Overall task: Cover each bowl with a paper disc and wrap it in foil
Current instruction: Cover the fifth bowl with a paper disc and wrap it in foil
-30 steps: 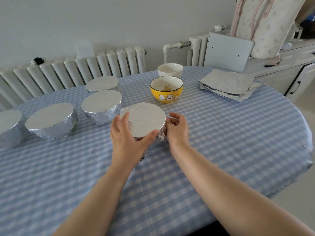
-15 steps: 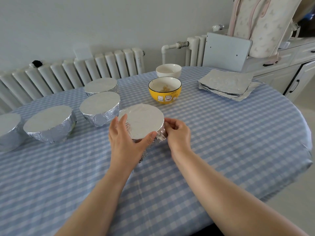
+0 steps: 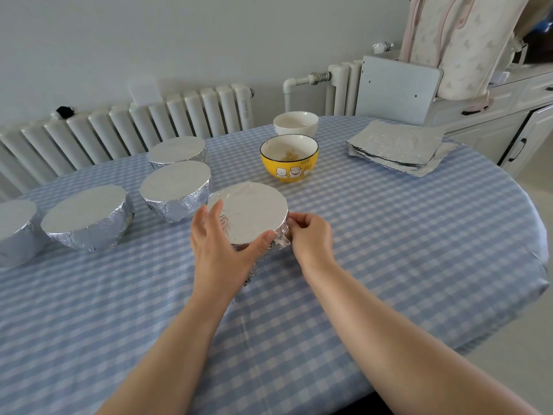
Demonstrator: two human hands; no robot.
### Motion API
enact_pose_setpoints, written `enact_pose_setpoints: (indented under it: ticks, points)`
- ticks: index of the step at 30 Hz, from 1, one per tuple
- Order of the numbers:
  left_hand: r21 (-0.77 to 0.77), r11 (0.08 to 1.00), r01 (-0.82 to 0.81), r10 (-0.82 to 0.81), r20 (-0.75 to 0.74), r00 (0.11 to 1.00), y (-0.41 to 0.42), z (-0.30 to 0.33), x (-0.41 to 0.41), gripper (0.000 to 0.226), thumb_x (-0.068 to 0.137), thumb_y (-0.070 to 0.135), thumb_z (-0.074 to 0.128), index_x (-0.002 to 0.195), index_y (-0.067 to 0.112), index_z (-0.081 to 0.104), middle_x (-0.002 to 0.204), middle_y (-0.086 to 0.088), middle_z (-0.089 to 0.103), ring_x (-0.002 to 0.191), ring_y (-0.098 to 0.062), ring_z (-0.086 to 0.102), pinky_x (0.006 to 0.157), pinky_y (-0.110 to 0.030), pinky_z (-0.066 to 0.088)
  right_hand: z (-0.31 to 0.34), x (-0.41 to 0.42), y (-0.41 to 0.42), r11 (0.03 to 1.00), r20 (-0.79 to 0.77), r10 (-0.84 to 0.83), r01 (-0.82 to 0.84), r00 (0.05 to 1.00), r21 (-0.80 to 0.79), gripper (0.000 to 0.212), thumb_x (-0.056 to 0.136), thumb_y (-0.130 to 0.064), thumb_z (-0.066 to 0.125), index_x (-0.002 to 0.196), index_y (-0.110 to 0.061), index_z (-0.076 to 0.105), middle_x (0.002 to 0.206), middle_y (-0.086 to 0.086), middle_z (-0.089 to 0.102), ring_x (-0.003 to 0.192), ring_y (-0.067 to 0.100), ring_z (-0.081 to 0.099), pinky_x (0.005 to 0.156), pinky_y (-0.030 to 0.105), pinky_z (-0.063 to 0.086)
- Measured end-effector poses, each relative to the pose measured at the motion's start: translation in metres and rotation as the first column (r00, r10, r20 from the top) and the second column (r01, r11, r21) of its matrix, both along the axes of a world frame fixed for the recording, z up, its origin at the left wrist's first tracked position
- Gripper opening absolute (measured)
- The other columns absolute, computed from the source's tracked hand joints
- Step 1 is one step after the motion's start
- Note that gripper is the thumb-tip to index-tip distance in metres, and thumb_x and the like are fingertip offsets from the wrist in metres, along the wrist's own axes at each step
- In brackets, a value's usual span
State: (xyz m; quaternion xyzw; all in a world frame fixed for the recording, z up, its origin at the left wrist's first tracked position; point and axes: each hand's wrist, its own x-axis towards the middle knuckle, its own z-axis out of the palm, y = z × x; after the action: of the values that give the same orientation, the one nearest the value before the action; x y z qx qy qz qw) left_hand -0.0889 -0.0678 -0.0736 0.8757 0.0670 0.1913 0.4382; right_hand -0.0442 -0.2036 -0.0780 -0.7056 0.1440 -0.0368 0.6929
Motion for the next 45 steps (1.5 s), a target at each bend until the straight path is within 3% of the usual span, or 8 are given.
enact_pose_setpoints:
  ticks: [6,12,17,24,28,32,37,45]
  points:
    - [0.009,1.000,0.003,-0.003,0.004,1.000,0.000,0.001,0.001,0.115,0.057,0.074,0.063,0.151,0.019,0.025,0.160,-0.005,0.013,0.146,-0.019,0.012,0.118,-0.045,0.025,0.002,-0.007,-0.001,0.991,0.037,0.044,-0.039,0.998,-0.132,0.024,0.095,-0.008,0.055,0.100,-0.022,0.074,0.087,-0.010,0.071,0.084,0.005,0.066,0.072,0.020,0.052]
    - [0.025,1.000,-0.001,0.001,0.003,1.000,0.000,0.000,0.001,0.115,0.058,0.074,0.063,0.152,0.019,0.025,0.159,-0.005,0.015,0.146,-0.021,0.013,0.117,-0.047,0.026,0.002,-0.006,-0.005,0.997,-0.014,0.069,-0.069,0.997,0.041,0.033,0.094,-0.004,0.057,0.078,-0.031,0.068,0.077,-0.009,0.072,0.075,0.008,0.070,0.078,0.026,0.059]
    - [0.046,0.999,-0.005,0.005,-0.008,1.000,-0.001,0.000,0.002,0.114,0.059,0.075,0.060,0.152,0.019,0.023,0.160,-0.009,0.011,0.147,-0.025,0.010,0.118,-0.047,0.024,0.002,-0.006,-0.001,0.993,-0.034,0.117,-0.116,0.993,0.038,0.036,0.097,-0.006,0.050,0.086,-0.031,0.073,0.087,-0.007,0.076,0.088,0.011,0.072,0.087,0.033,0.059]
    - [0.076,0.997,-0.032,0.031,0.010,0.999,0.004,0.001,-0.002,0.112,0.069,0.091,0.035,0.154,0.019,0.021,0.159,-0.010,0.017,0.146,-0.024,0.015,0.116,-0.042,0.020,0.015,-0.011,0.001,0.980,-0.022,0.184,-0.185,0.983,-0.074,0.047,0.105,-0.041,0.034,0.102,-0.005,0.064,0.086,0.007,0.065,0.078,0.010,0.056,0.077,0.035,0.048]
    - [0.017,0.997,-0.079,0.077,0.066,0.995,0.028,0.000,0.007,0.104,0.075,0.089,0.021,0.150,0.018,0.033,0.150,-0.011,0.030,0.141,-0.028,0.026,0.117,-0.041,0.021,0.018,-0.013,0.004,0.960,-0.015,0.244,-0.243,0.970,-0.140,0.047,0.104,-0.049,0.030,0.075,-0.014,0.039,0.067,-0.004,0.036,0.059,0.009,0.035,0.056,0.028,0.028]
    - [0.060,0.998,-0.006,0.003,0.061,0.998,0.036,-0.005,0.018,0.099,0.076,0.080,0.028,0.151,0.016,0.030,0.157,-0.004,0.016,0.143,-0.005,0.013,0.108,-0.013,0.009,0.016,-0.009,0.006,0.964,-0.006,0.238,-0.237,0.971,-0.123,0.045,0.105,-0.048,0.029,0.088,-0.011,0.049,0.077,0.001,0.043,0.067,0.011,0.040,0.060,0.030,0.031]
    - [0.092,0.986,0.139,-0.140,0.001,0.990,0.047,-0.009,0.024,0.102,0.078,0.086,0.025,0.157,0.021,0.016,0.165,0.007,0.010,0.148,-0.007,0.018,0.121,-0.038,0.020,0.012,-0.008,0.008,0.959,0.046,0.213,-0.200,0.976,-0.199,0.045,0.105,-0.044,0.029,0.083,-0.008,0.047,0.079,0.008,0.041,0.069,0.015,0.038,0.056,0.031,0.026]
    - [0.254,0.967,-0.029,0.043,-0.053,0.998,0.027,-0.002,0.005,0.109,0.069,0.088,0.020,0.153,0.019,0.023,0.152,-0.006,0.026,0.139,-0.028,0.034,0.113,-0.048,0.033,0.009,0.010,0.001,0.941,0.004,0.249,-0.241,0.968,-0.237,0.055,0.106,-0.043,0.029,0.098,-0.002,0.064,0.086,0.005,0.064,0.080,0.016,0.057,0.070,0.031,0.040]
